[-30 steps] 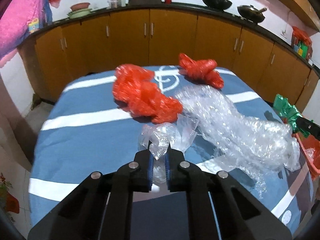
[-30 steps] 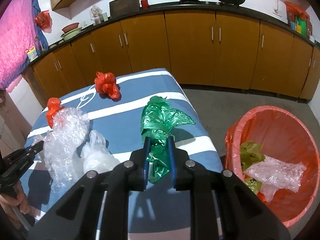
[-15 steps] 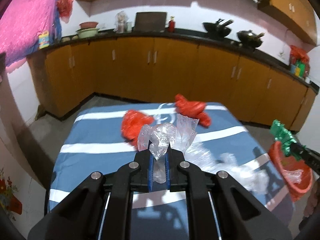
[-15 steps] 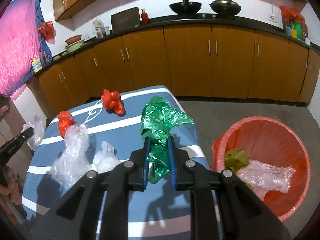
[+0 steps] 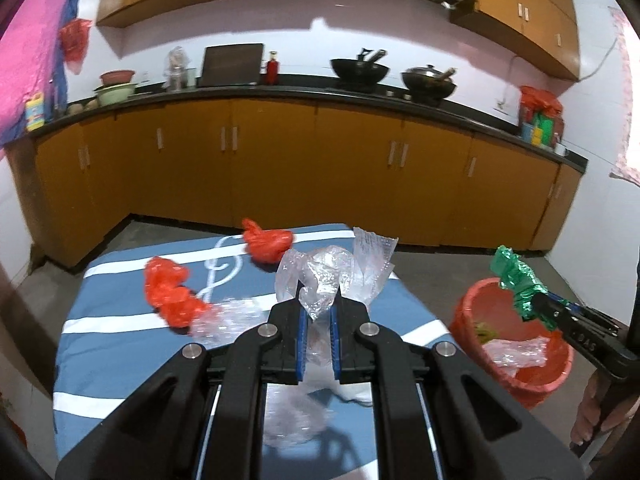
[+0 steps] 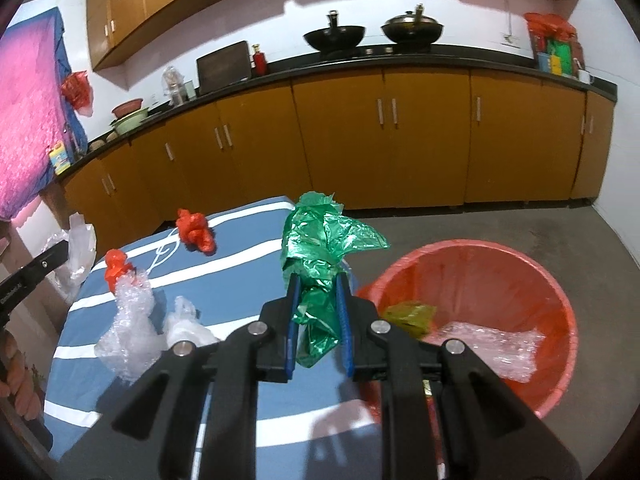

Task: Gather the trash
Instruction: 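Carry both bags over the wastebasket and open both tools to drop them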

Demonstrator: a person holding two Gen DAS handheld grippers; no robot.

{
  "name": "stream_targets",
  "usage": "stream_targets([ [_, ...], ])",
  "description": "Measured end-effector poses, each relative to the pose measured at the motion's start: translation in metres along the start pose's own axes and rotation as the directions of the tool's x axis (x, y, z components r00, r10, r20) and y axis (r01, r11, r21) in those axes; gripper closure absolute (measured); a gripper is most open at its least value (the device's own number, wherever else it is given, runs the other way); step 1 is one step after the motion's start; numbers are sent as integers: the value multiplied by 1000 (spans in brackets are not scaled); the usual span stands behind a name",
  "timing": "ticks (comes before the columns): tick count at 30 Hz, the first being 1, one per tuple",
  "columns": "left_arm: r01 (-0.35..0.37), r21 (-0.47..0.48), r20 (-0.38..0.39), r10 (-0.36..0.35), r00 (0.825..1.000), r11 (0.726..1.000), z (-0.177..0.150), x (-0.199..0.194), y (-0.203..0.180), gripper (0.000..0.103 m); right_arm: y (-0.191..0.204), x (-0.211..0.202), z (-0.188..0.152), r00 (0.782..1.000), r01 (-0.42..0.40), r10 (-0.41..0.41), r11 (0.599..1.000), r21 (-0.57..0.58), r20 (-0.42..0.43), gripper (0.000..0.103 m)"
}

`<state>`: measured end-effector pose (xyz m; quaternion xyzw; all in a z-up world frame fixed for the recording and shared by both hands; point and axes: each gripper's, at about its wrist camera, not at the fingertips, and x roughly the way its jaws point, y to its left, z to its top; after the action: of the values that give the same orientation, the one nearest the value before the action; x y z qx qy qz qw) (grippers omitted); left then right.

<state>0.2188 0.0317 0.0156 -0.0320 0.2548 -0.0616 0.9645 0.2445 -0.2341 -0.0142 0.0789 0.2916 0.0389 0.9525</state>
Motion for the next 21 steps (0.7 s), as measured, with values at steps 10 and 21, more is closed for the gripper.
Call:
stream_targets([
  [10, 99, 54, -33, -97, 995, 994, -4, 16, -61, 94, -49, -9, -5, 998, 59, -59, 996, 61, 8, 85],
  [21, 232, 128, -100, -220, 970, 964, -17, 43, -143, 94, -106, -12, -15, 991, 134, -136, 981, 136, 0, 85],
])
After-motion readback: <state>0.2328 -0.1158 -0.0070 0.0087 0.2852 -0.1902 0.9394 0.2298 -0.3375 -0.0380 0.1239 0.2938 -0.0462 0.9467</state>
